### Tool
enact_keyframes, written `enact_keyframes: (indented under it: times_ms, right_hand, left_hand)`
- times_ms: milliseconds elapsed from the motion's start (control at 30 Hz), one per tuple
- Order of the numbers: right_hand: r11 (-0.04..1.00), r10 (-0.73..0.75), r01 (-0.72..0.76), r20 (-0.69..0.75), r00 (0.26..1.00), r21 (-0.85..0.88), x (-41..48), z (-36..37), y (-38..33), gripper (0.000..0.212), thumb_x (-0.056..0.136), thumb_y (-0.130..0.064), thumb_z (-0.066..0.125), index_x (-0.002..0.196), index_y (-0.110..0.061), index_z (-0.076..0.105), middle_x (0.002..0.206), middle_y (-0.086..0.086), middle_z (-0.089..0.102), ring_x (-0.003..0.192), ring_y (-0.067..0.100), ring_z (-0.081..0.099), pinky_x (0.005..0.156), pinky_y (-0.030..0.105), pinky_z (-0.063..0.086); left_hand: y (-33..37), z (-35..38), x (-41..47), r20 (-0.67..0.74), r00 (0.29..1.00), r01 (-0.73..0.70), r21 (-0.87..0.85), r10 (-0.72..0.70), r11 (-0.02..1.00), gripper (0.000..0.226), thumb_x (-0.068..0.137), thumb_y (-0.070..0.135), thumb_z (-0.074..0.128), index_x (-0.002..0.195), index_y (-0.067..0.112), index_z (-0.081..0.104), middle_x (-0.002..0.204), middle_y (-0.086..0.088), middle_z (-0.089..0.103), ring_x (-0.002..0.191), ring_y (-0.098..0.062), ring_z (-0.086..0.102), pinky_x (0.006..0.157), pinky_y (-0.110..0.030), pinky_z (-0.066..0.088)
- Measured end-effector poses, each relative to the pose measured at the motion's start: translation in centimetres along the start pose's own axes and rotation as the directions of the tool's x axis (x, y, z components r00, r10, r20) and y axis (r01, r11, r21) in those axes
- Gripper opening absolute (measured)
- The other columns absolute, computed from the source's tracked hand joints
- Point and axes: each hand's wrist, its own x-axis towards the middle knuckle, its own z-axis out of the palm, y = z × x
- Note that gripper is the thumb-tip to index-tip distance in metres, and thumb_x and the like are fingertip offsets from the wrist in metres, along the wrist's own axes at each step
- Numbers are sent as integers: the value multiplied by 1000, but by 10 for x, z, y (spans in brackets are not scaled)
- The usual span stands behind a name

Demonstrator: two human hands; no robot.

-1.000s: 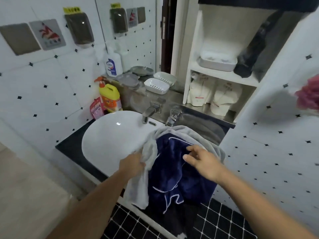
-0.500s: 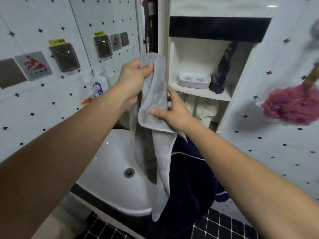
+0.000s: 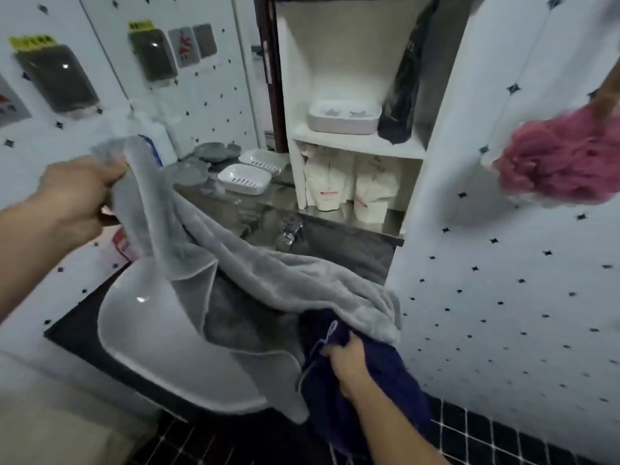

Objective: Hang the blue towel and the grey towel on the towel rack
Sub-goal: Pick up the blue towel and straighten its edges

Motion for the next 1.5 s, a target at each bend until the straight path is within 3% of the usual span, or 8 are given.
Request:
enact_keyframes:
  times_ms: [233,400,600,867,1000,1133,1233,1500]
  right_hand:
    - [746,-463,466,-134,876,476,-101,-91,-45,20,72,-16,75,86,-7,65,63,3,70,63,18,71,43,21,48]
    - [586,-639,550,-78,765,596,-170,-129,-102,34,70,-13,77,101,-4,67,80,10,75,75,24,73,64,34,59]
    - [449,-799,556,36,600,699,-226,-134,-129,14,75,-2,73,89,-3,70,72,13,73,64,25,72,62,33,58]
    - [509,-822,667,76,565,544,-222,-151,-95,9,90,-11,67,98,-8,70,85,9,76,79,23,72,69,31,58]
    - [556,-799,820,-187,572,135,-220,-182,-71,43,87,-36,66,123,-15,57,111,2,69,106,24,65,90,38,51]
    - [301,-935,951,-214,281,-66,-251,-221,-43,74,67,-61,73,133,-49,41,127,-22,55,113,-5,55,83,11,44]
    - [204,-972,901,-192,139,-382,-258,-240,-30,56,72,-39,76,124,-42,56,120,-15,66,108,8,63,90,32,50]
    - [283,-869,955,-396,297,94,-260,-315,10,53,80,12,54,75,-36,75,72,-15,75,69,0,69,64,17,52]
  left_hand:
    - [-55,39,-58,434,886,-121,556,-163,822,23,87,13,73,91,-8,67,83,-16,65,69,-22,59,62,-29,46]
    - [-124,91,-112,611,692,-275,716,-385,642,26,85,18,69,69,14,50,72,-6,50,67,-18,52,63,-34,42]
    - [-91,133,-136,725,687,-332,372,-48,867,129,45,53,90,150,23,22,151,5,35,139,-16,37,116,-43,34]
    - [21,162,-142,539,806,-290,-6,247,957,5,91,22,65,95,19,63,67,0,67,54,-11,61,44,-22,48]
    - [58,188,-168,524,781,-448,91,340,889,22,90,16,56,73,20,70,81,-2,76,78,-19,67,70,-32,55]
    - [89,216,-203,607,688,-639,247,398,729,26,86,7,49,69,18,64,80,-5,71,84,-30,65,68,-36,51]
    - [100,238,-231,668,613,-650,123,422,750,25,84,3,53,65,17,62,72,-6,68,71,-25,60,63,-37,48]
    - [16,275,-287,772,576,-355,-59,268,933,14,86,5,73,95,2,63,81,-7,59,72,-13,54,71,-21,46]
